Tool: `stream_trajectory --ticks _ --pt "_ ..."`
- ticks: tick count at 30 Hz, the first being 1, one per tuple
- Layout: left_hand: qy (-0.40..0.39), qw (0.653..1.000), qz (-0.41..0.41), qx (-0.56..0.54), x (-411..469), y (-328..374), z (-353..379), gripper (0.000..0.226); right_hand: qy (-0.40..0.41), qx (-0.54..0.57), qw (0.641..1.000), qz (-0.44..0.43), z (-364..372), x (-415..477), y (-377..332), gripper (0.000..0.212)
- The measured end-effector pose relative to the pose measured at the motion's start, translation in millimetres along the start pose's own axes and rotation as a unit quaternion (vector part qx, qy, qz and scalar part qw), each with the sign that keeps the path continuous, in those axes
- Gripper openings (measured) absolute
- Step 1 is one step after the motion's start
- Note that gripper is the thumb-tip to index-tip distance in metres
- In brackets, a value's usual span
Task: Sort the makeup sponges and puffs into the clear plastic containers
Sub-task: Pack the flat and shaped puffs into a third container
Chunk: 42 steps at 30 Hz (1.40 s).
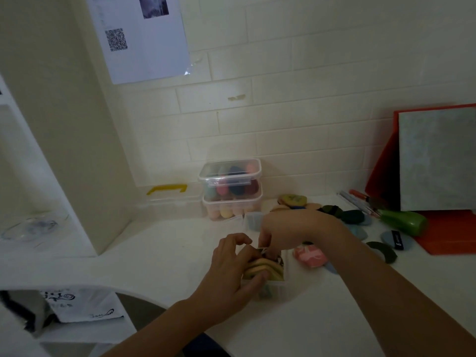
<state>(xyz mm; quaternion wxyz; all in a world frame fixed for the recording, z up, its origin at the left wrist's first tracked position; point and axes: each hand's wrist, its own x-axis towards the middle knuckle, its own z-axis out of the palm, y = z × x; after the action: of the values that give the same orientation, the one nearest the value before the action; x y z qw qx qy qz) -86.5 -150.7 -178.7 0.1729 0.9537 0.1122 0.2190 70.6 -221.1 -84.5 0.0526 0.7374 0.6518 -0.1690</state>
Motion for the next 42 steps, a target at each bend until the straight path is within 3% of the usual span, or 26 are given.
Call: stream_trajectory --ticks 7,11,13,15,17,19,21,25,29,33,36,39,42 --pt "-0.01 0.996 -0.042 -0.072 -1.9 3.4 -0.8 0.039 -0.083 0.009 0.996 -0.025 -3.9 -3.2 6.3 0.028" --pt "-0.038 0.998 -0.029 -0.044 1.4 1.3 -3.1 0.041 -0.074 0.062 0.994 -0.053 -9.7 -6.3 21.6 0.022" --pt "-0.047 0.998 -0.015 -0.032 3.9 2.1 -5.2 0.036 0.01 0.181 0.982 -0.058 -14.2 -8.2 39.2 0.01" --pt "-0.053 0.998 -0.006 -0.028 5.5 2.0 -5.9 0.036 0.147 0.294 0.944 -0.02 -14.2 -4.7 62.4 0.012" --pt "-0.053 0.998 0.008 -0.02 6.9 1.1 -4.5 0.036 0.297 0.316 0.899 0.063 -4.2 8.2 91.1 0.015" --pt "-0.056 0.998 0.017 -0.014 8.1 -0.1 -2.0 0.034 0.367 0.33 0.858 0.142 13.3 23.4 111.7 0.023" --pt "-0.057 0.998 0.019 -0.01 9.4 -0.8 -0.1 0.032 0.348 0.344 0.851 0.193 31.9 36.7 123.2 0.034" --pt "-0.054 0.998 0.018 -0.006 12.0 -1.6 2.3 0.033 0.294 0.304 0.885 0.196 55.8 60.8 140.8 0.055" --pt "-0.05 0.999 0.015 -0.012 12.2 -2.2 4.8 0.032 0.217 0.226 0.924 0.219 55.6 65.3 148.4 0.056" --pt "-0.049 0.999 0.011 -0.014 12.4 -1.9 5.5 0.034 0.205 0.184 0.937 0.216 54.8 72.0 156.8 0.054" --pt "-0.048 0.999 0.011 -0.012 13.1 -0.9 5.8 0.034 0.239 0.257 0.92 0.174 55.3 74.0 157.3 0.042" --pt "-0.047 0.999 0.009 -0.013 13.6 0.1 6.2 0.035 0.292 0.364 0.872 0.146 54.8 71.5 153.7 0.028" --pt "-0.05 0.999 0.006 -0.017 13.3 1.0 6.2 0.034 0.348 0.361 0.853 0.144 50.7 71.1 148.4 0.026"
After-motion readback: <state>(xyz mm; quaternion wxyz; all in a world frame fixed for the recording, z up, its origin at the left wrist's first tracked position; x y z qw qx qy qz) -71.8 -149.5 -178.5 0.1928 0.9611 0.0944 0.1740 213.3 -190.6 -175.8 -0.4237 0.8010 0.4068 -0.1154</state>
